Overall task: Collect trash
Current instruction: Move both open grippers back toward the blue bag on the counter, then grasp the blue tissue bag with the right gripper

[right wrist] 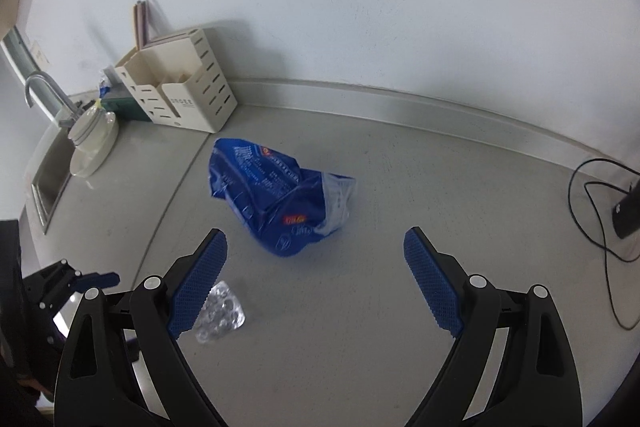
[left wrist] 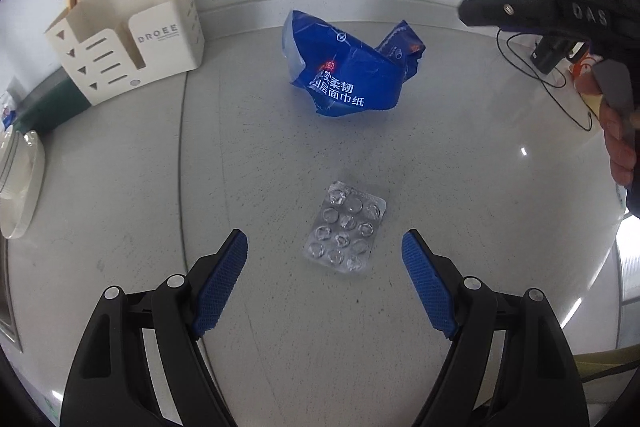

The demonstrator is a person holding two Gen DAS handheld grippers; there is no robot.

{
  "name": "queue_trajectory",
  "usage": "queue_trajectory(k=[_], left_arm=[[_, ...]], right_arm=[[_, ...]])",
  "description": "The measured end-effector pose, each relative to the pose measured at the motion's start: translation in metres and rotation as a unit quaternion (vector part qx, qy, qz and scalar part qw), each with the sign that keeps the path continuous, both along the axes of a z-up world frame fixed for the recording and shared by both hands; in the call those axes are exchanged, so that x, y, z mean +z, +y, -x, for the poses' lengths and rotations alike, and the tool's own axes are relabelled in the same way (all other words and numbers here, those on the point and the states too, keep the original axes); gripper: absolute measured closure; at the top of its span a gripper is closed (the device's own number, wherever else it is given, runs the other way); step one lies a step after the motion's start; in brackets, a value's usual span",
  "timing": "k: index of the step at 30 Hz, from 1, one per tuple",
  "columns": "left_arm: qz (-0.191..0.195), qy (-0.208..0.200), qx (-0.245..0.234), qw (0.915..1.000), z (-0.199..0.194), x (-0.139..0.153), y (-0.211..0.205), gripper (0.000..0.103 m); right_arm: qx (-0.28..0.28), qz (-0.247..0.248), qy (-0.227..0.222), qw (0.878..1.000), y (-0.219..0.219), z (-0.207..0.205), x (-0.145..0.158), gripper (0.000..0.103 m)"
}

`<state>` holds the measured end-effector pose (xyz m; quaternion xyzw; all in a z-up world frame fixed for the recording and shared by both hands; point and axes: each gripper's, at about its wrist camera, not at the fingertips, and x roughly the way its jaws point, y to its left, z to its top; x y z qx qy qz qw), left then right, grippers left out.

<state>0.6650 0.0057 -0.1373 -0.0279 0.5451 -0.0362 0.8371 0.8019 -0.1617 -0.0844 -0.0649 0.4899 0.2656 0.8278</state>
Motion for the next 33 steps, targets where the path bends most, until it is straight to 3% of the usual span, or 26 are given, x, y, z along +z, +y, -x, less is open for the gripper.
queue_trajectory(k=[10, 17, 21, 30, 33], left_arm=[[-0.002, 0.049, -0.037, 0.9981, -0.052, -0.042, -0.015, 0.024], [-0.003, 0.076, -0.064, 0.9951, -0.076, -0.064, -0.015, 0.024], [0.018, 0.097, -0.068, 0.9928, -0.083, -0.075, -0.011, 0.027], [0.022, 0.099, -0.13, 0.9864, -0.075, -0.081, -0.026, 0.036], [0.021, 0.094, -0.131, 0.9867, -0.073, -0.079, -0.031, 0.052]], right_arm=[[0.018, 0.022, 0.046, 0.999, 0.019, -0.05, -0.036, 0.012], [0.038, 0.03, 0.07, 0.996, 0.032, -0.061, -0.052, 0.013], [0.04, 0.04, 0.086, 0.995, 0.036, -0.062, -0.066, 0.013], [0.038, 0.047, 0.123, 0.991, 0.035, -0.057, -0.088, 0.052], [0.037, 0.052, 0.125, 0.99, 0.033, -0.056, -0.09, 0.063]])
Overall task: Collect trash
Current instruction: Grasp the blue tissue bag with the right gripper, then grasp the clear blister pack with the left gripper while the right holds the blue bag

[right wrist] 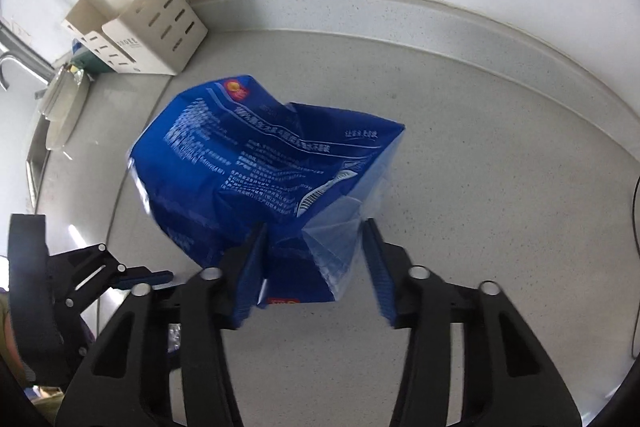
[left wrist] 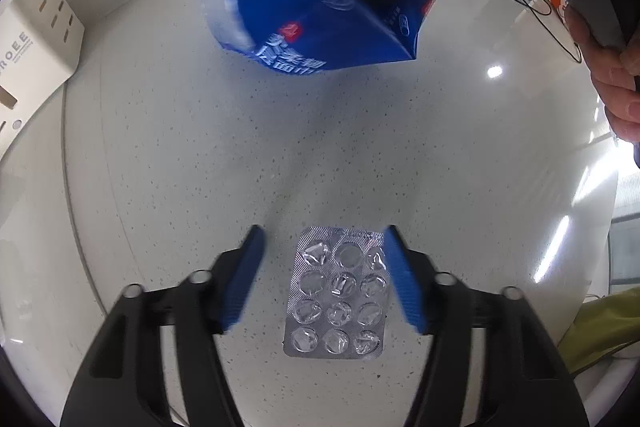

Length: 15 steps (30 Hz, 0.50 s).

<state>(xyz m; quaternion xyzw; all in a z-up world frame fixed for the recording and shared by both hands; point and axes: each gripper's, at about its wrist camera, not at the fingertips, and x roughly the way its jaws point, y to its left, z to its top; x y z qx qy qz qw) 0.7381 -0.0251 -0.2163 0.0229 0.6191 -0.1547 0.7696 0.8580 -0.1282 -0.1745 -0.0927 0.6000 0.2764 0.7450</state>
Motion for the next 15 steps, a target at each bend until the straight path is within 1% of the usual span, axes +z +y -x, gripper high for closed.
queue_trajectory(k=[1, 3, 5, 6, 7, 12, 13, 15], left_arm=[[0.0, 0.0, 0.0, 1.0, -0.001, 0.001, -0.005, 0.056], [-0.014, -0.006, 0.004, 0.9999, -0.002, -0.001, -0.007, 0.064], [-0.02, -0.009, 0.012, 0.9997, -0.003, -0.001, -0.007, 0.079], [-0.021, -0.008, 0.018, 0.9996, -0.003, -0.001, -0.007, 0.084], [-0.021, -0.007, 0.023, 0.9995, -0.003, -0.002, -0.005, 0.09], [-0.011, -0.004, 0.035, 0.9993, 0.003, -0.003, -0.004, 0.097], [-0.011, -0.005, 0.036, 0.9993, 0.004, -0.005, -0.004, 0.103], [-0.011, -0.005, 0.043, 0.999, 0.008, -0.005, -0.003, 0.103]], right_arm=[[0.0, 0.001, 0.0, 1.0, 0.0, 0.0, 0.0, 0.072], [-0.002, 0.003, -0.001, 1.0, -0.002, 0.0, 0.0, 0.075], [-0.002, 0.008, -0.003, 1.0, -0.003, 0.001, 0.0, 0.078], [-0.003, 0.008, -0.004, 1.0, -0.004, 0.001, 0.0, 0.083], [-0.004, 0.009, -0.005, 1.0, -0.004, 0.001, 0.0, 0.084], [-0.005, 0.004, -0.011, 1.0, -0.007, 0.005, 0.003, 0.087], [-0.004, 0.003, -0.013, 1.0, -0.007, 0.006, 0.003, 0.087], [-0.004, 0.0, -0.018, 1.0, -0.008, 0.008, 0.005, 0.088]])
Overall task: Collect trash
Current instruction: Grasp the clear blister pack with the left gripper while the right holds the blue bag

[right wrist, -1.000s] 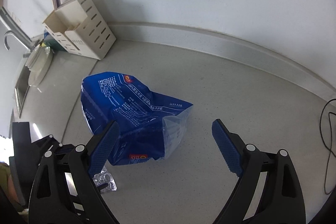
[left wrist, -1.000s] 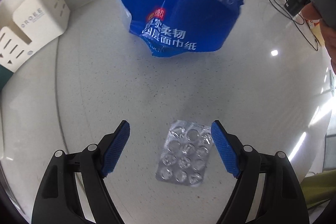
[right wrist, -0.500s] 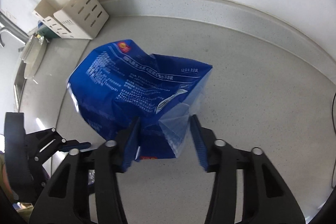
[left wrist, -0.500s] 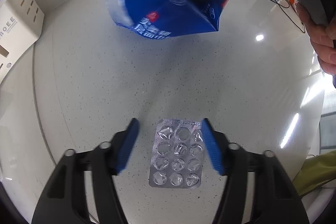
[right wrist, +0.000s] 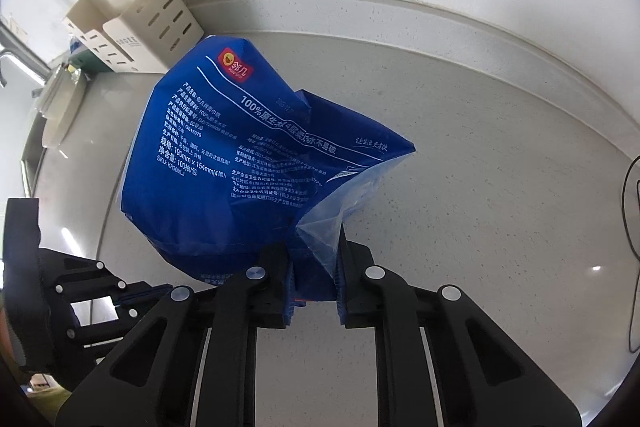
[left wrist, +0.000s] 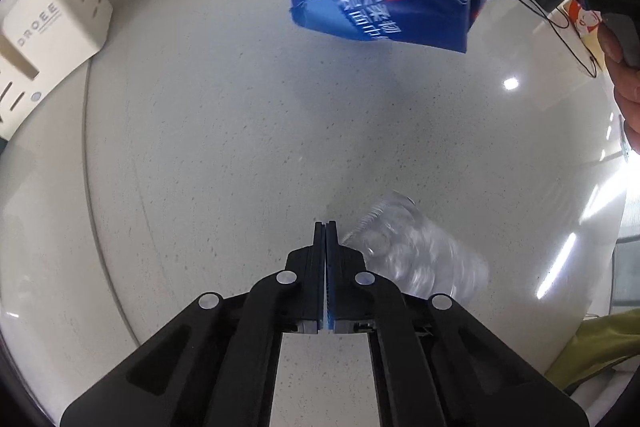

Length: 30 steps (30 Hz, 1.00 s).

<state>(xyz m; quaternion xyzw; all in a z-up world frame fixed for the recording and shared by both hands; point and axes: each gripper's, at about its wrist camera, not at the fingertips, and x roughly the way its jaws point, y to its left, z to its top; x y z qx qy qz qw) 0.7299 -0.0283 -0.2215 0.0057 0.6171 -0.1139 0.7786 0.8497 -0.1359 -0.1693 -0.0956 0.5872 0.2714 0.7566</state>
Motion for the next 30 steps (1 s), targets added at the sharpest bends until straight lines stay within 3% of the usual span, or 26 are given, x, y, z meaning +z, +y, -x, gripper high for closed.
queue_trajectory(k=[10, 12, 13, 14, 30], left_arm=[[0.02, 0.002, 0.032, 0.9993, 0.015, 0.004, 0.012, 0.1], [0.022, 0.002, 0.031, 0.9993, 0.013, 0.004, 0.014, 0.087], [0.022, 0.001, 0.031, 0.9993, 0.011, 0.003, 0.018, 0.074], [0.023, -0.001, 0.03, 0.9993, 0.011, 0.003, 0.018, 0.07], [0.062, 0.01, 0.023, 0.9978, 0.013, 0.002, 0.028, 0.07]], right_arm=[[-0.001, -0.003, -0.013, 1.0, -0.007, 0.007, 0.007, 0.09], [-0.001, -0.004, -0.014, 1.0, -0.006, 0.009, 0.007, 0.09], [-0.001, -0.004, -0.014, 1.0, -0.006, 0.01, 0.008, 0.09], [0.0, -0.003, -0.015, 1.0, -0.008, 0.011, 0.008, 0.09], [-0.003, -0.001, -0.02, 1.0, -0.008, 0.01, 0.009, 0.09]])
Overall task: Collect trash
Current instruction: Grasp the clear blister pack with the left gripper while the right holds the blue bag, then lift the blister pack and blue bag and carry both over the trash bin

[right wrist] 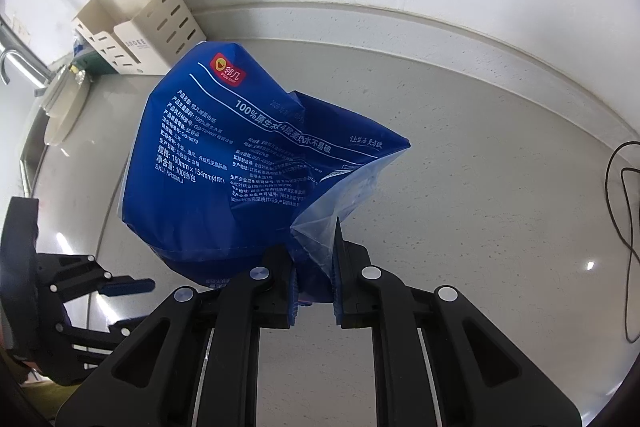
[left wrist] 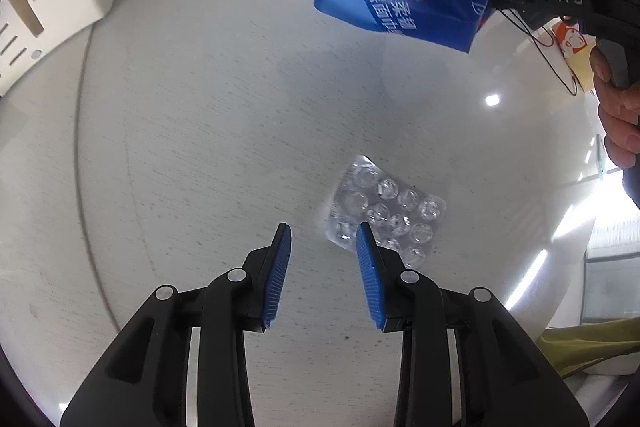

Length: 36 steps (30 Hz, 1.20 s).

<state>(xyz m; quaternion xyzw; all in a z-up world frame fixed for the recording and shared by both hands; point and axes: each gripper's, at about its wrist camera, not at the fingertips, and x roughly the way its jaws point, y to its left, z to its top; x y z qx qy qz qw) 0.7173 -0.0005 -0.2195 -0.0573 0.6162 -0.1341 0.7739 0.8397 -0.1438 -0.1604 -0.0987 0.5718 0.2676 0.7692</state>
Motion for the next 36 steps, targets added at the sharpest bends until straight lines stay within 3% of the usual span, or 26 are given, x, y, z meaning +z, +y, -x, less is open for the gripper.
queue_trajectory(k=[12, 14, 23, 36], left_arm=[[0.007, 0.001, -0.012, 0.9999, -0.006, -0.005, -0.01, 0.071], [0.008, 0.002, -0.014, 0.9999, -0.007, -0.005, -0.008, 0.085], [0.02, -0.023, -0.014, 0.9994, 0.006, 0.01, -0.006, 0.096], [-0.046, -0.074, 0.031, 0.9958, 0.073, 0.05, 0.025, 0.098]], right_arm=[[-0.002, 0.006, 0.001, 1.0, -0.001, 0.003, -0.002, 0.09], [-0.002, 0.008, 0.0, 1.0, -0.001, 0.004, -0.002, 0.09], [-0.006, 0.01, -0.009, 1.0, -0.005, 0.014, 0.004, 0.09], [0.0, 0.002, -0.024, 1.0, -0.003, 0.064, 0.02, 0.09]])
